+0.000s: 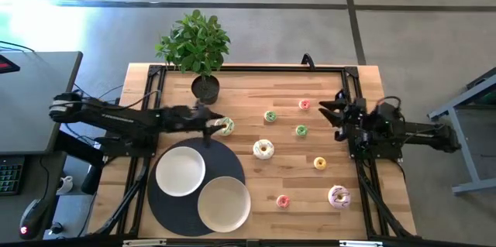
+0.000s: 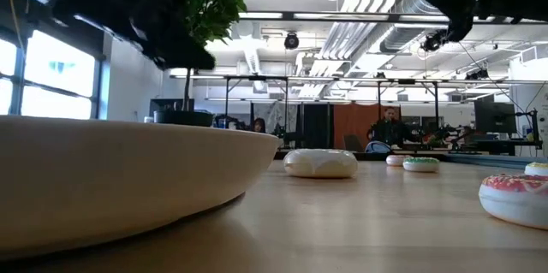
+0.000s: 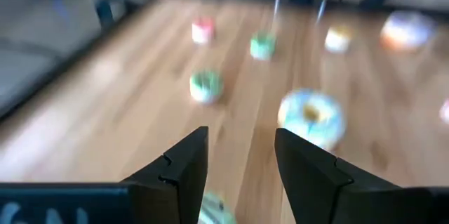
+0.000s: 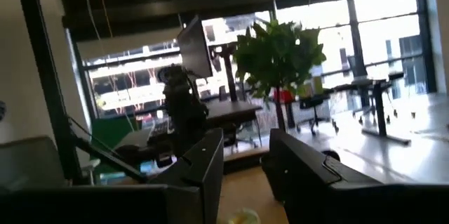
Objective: Pick & Place donuts
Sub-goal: Put the large blue donut on the white plate
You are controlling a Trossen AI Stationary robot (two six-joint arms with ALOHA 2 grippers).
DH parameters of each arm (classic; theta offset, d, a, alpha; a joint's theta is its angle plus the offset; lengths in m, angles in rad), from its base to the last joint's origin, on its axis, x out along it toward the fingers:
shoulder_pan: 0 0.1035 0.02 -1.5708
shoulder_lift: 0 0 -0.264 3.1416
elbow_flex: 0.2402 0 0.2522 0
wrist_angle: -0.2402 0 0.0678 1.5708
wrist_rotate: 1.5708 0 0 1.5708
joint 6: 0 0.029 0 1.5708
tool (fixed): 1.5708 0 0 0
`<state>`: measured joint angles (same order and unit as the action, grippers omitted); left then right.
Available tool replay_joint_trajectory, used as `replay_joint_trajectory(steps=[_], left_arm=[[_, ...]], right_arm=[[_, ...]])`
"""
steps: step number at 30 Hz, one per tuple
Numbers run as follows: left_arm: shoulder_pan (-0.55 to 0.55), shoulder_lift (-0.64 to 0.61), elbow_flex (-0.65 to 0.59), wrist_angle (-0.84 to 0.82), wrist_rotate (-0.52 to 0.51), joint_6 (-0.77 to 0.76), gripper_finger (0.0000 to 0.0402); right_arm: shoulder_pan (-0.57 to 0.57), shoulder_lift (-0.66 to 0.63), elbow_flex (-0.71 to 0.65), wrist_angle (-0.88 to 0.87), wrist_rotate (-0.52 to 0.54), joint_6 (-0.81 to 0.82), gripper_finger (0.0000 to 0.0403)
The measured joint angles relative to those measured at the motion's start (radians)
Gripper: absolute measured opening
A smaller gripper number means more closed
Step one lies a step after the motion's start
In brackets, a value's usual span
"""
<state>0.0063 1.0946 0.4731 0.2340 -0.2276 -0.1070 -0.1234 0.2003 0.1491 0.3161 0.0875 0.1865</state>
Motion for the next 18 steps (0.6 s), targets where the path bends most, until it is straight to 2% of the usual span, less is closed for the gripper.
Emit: replay_joint_trajectory(steps=[4,9,15,18], left_arm=[[0.0,0.169,0.126,-0.179,-0.001,-0.036,0.0161],[0.0,0.325,0.23,-0.318,-0.001,-0.123,0.0161],[0.001,0.44,0.287,-0.389,-0.006,-0.193,0.0161],[0.007,0.475,0.287,-0.411,-0.073,-0.19,0.0161]], right_arm=[[0.0,0.136,0.021,-0.018,0.012,0.012,0.0114],[0.0,0.261,0.046,0.002,0.007,0.004,0.0114],[0.0,0.325,0.065,0.01,0.008,-0.007,0.0114],[0.0,0.332,0.066,0.019,0.007,-0.007,0.0114]])
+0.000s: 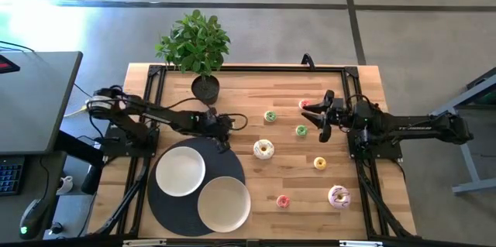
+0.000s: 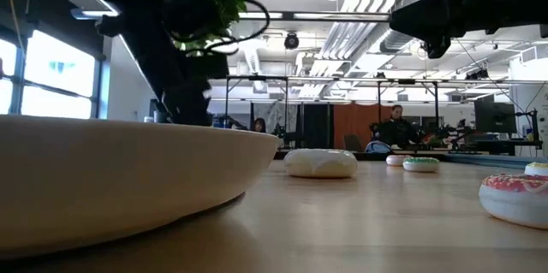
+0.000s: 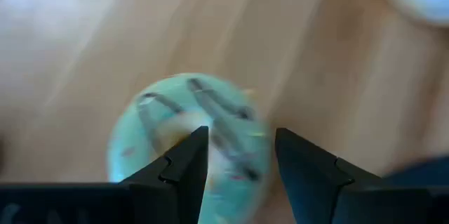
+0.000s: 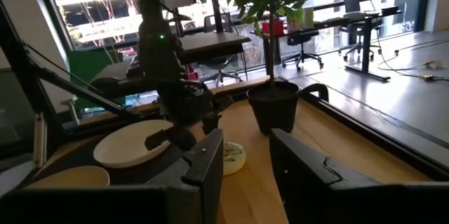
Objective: Pick & Place donuts
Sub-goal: Put the large blue donut on the white plate
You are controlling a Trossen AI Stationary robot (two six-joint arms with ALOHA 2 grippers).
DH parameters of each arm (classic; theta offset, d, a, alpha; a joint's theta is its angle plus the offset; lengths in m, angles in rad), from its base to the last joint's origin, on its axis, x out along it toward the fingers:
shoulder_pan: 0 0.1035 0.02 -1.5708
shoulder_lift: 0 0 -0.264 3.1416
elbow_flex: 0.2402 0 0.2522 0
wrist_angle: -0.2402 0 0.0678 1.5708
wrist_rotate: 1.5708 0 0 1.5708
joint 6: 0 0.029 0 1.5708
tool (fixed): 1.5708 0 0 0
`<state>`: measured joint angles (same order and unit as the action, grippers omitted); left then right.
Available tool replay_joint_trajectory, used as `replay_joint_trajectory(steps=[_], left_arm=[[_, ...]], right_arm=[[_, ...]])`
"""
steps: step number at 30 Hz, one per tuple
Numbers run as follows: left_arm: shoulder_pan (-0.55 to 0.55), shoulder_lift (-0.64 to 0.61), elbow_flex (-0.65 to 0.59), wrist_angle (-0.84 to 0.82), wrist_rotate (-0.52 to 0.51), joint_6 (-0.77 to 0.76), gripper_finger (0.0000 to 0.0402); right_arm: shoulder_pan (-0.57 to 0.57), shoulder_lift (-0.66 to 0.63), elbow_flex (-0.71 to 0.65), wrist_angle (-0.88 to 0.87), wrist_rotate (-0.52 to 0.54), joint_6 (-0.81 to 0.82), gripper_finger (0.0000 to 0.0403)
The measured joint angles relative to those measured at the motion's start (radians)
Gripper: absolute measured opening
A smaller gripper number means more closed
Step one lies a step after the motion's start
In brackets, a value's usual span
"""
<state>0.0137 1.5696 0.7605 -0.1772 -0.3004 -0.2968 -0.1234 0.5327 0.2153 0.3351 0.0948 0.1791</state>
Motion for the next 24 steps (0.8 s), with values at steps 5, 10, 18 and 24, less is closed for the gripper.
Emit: replay_joint_trajectory(steps=[5,10,18,24], left_arm=[[0.058,0.018,0.001,-0.059,-0.017,-0.012,0.0161],[0.099,0.018,0.001,-0.051,0.08,-0.016,0.0158],[0.099,0.018,0.001,-0.056,0.135,0.067,0.0051],[0.086,-0.041,0.033,-0.192,0.247,0.078,0.0019]], right_arm=[[0.0,-0.003,0.0,0.01,0.0,-0.003,0.0114],[0.0,-0.003,0.0,0.014,0.0,-0.004,0.0114],[0.0,-0.003,0.0,0.019,0.0,-0.004,0.0114],[0.0,-0.003,0.0,0.021,-0.001,-0.004,0.0114]])
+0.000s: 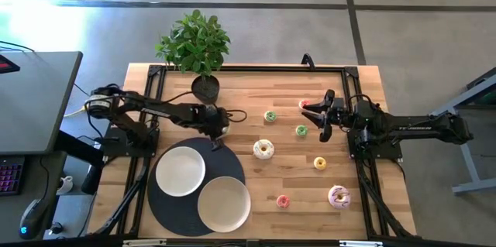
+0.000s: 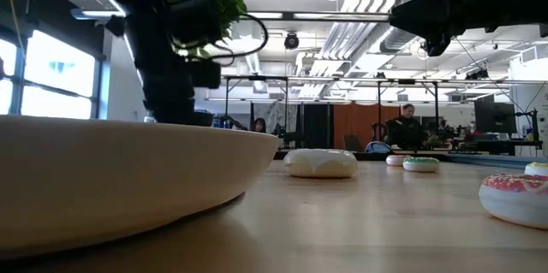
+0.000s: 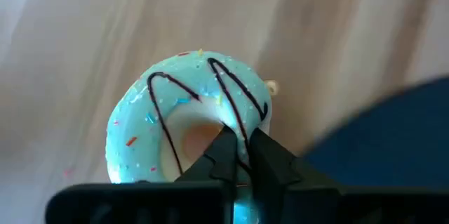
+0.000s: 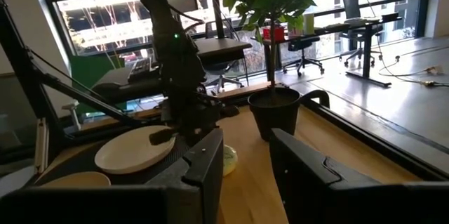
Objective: Pick & Place donuts
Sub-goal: Put the large blue donut on the white plate
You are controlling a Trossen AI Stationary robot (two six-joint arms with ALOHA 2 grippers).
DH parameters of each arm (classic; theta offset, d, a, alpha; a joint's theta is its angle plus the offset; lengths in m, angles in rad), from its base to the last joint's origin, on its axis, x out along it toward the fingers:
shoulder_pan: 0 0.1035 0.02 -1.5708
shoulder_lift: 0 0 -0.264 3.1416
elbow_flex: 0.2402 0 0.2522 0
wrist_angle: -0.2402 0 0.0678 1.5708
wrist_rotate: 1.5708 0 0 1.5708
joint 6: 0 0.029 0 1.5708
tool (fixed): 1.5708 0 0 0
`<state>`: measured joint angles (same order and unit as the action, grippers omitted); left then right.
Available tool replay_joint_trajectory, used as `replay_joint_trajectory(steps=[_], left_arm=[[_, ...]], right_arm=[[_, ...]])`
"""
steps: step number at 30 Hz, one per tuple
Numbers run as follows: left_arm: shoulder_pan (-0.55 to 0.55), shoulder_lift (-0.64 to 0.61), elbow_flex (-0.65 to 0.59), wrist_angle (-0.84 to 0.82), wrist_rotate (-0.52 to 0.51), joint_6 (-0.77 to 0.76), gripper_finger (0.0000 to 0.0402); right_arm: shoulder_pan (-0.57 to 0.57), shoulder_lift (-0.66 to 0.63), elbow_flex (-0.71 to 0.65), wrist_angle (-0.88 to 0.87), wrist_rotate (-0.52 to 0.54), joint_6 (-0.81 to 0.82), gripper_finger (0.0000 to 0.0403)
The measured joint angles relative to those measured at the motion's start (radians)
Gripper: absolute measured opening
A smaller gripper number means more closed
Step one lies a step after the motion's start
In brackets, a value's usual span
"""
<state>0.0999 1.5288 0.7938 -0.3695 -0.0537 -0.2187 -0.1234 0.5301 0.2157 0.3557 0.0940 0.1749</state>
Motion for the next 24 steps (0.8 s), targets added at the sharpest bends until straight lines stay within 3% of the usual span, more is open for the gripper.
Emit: replay_joint_trajectory(steps=[9,16,21,24], left_arm=[[-0.23,-0.055,0.175,-0.427,-0.02,-0.189,0.0009],[-0.531,-0.056,0.188,-0.547,-0.047,-0.552,0.0003],[-0.739,-0.056,0.147,-0.586,-0.14,-0.841,0.0003],[-0.839,-0.056,0.126,-0.61,-0.281,-0.963,0.0003]], right_arm=[[0.0,0.0,0.0,-0.009,-0.011,0.006,0.0114],[0.0,0.0,0.0,-0.015,-0.047,0.038,0.0114],[0.0,0.0,0.0,-0.019,-0.047,0.045,0.0114],[0.0,0.0,0.0,-0.018,-0.047,0.045,0.0114]])
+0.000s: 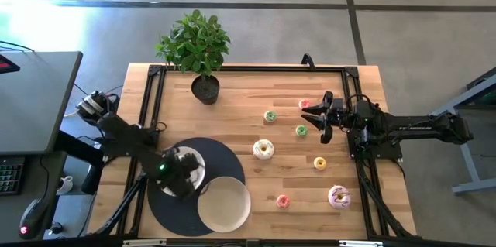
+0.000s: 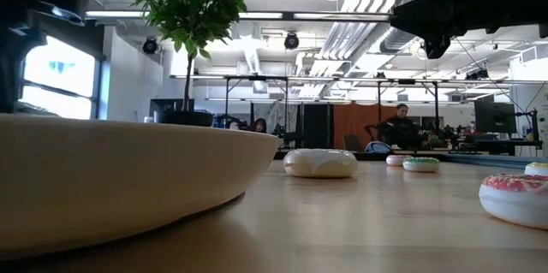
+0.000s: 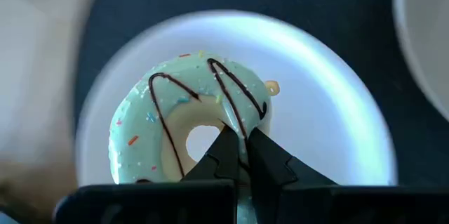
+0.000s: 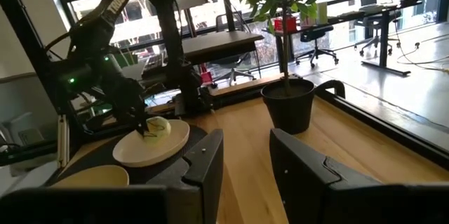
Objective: Pick & Place donuts
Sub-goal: Put the large blue donut on the white plate
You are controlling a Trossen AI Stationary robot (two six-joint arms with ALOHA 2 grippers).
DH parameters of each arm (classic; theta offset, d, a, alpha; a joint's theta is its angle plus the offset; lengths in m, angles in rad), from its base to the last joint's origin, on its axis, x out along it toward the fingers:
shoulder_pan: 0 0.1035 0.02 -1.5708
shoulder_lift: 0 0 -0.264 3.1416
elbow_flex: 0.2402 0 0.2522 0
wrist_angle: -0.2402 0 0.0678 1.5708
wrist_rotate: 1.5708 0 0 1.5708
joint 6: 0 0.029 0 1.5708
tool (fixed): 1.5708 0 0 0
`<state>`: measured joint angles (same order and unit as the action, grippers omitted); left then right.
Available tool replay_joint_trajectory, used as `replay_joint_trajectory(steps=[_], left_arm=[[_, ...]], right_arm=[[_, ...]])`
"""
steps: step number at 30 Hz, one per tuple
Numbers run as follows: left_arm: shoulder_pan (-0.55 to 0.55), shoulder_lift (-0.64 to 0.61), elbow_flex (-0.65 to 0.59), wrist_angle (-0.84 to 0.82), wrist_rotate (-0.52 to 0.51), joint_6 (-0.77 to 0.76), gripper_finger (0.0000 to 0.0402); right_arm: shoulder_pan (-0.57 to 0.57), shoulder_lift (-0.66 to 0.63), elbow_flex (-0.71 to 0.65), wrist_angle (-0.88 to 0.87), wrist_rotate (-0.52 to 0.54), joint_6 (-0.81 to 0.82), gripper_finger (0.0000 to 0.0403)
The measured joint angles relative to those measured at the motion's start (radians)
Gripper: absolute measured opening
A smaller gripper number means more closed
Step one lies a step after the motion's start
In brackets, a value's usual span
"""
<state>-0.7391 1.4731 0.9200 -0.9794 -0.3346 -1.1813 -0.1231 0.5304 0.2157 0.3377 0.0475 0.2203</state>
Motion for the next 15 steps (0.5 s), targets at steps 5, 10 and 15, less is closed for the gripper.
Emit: replay_joint_trajectory(steps=[5,10,15], left_arm=[[-0.078,0.0,-0.061,0.004,-0.144,-0.153,0.0003],[-0.064,0.0,-0.15,0.012,-0.113,-0.326,0.0023],[-0.067,0.0,-0.193,0.019,-0.101,-0.417,0.0084]], right_arm=[[0.0,0.0,0.0,0.008,0.003,-0.003,0.0114],[0.0,0.0,0.0,0.014,0.014,-0.011,0.0114],[0.0,0.0,0.0,0.014,0.014,-0.011,0.0114]])
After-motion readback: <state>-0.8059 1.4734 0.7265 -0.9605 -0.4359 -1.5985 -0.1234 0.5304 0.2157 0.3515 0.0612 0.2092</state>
